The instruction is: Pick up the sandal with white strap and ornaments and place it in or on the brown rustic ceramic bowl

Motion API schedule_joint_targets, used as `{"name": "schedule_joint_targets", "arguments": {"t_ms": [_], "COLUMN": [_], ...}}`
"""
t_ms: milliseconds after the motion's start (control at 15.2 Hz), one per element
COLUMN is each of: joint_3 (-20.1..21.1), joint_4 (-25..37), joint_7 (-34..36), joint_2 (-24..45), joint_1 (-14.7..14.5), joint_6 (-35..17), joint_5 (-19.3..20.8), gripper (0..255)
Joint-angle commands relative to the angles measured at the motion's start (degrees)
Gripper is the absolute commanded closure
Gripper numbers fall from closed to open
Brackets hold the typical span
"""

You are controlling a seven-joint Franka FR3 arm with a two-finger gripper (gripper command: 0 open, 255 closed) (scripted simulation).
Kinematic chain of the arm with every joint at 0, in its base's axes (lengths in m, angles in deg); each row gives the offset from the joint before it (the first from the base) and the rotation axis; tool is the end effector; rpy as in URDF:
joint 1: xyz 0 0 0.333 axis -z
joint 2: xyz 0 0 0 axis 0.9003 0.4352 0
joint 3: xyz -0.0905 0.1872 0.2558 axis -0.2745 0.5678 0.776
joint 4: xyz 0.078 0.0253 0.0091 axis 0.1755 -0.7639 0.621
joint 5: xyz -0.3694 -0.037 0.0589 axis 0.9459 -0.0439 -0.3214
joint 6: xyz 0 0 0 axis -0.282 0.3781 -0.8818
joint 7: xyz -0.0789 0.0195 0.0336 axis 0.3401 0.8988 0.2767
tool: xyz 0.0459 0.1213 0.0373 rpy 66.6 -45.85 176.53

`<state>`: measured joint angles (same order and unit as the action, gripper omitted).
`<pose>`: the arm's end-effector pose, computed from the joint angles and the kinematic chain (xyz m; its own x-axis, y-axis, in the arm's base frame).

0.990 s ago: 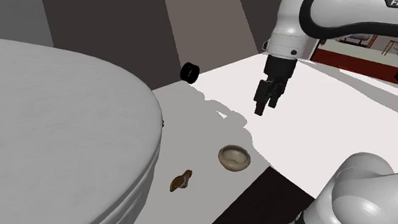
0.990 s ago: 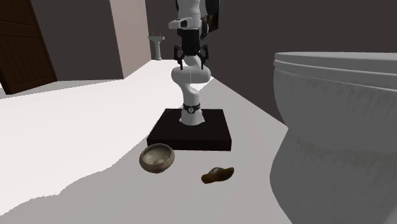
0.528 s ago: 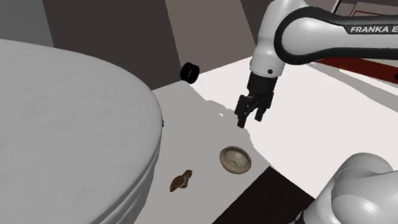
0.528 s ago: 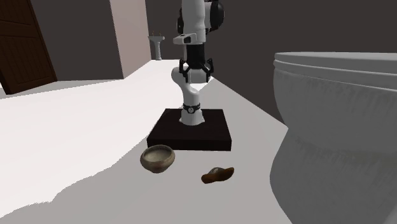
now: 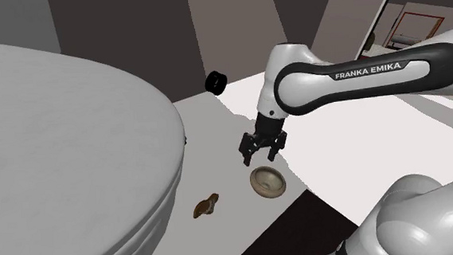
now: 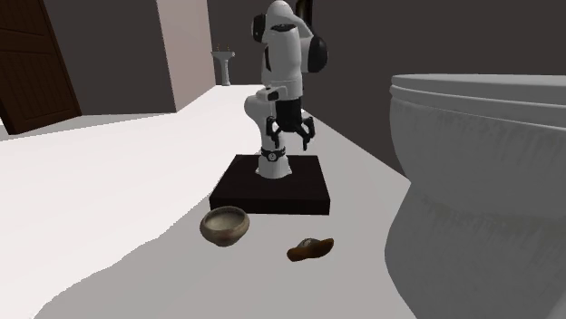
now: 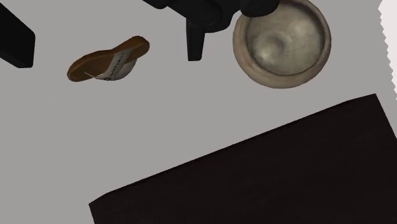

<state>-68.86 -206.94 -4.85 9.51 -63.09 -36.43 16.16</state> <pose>0.3400 0.0754 0.4063 0.9517 -0.2888 -0.1044 -0.2946 -0.9545 -0.0454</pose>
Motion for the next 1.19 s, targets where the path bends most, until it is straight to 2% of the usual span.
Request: {"name": "schedule_joint_targets", "arguments": {"t_ms": [0,330,660,1122], "joint_3": [1.2,4.2,6.0,4.4], "joint_4": [-0.9,-0.7,1.8,8.6], "joint_7": [2.8,9.9,17.6,29.0], "joint_2": [3.6,14.6,27.1,45.2], "joint_1": [0.4,1.3,2.1,0.9], "joint_6": [-4.8,-16.2,-26.9,-38.9], "joint_5": [-1.0,-2.4,-1.7,1.9], "gripper": [0,0,0,0]}}
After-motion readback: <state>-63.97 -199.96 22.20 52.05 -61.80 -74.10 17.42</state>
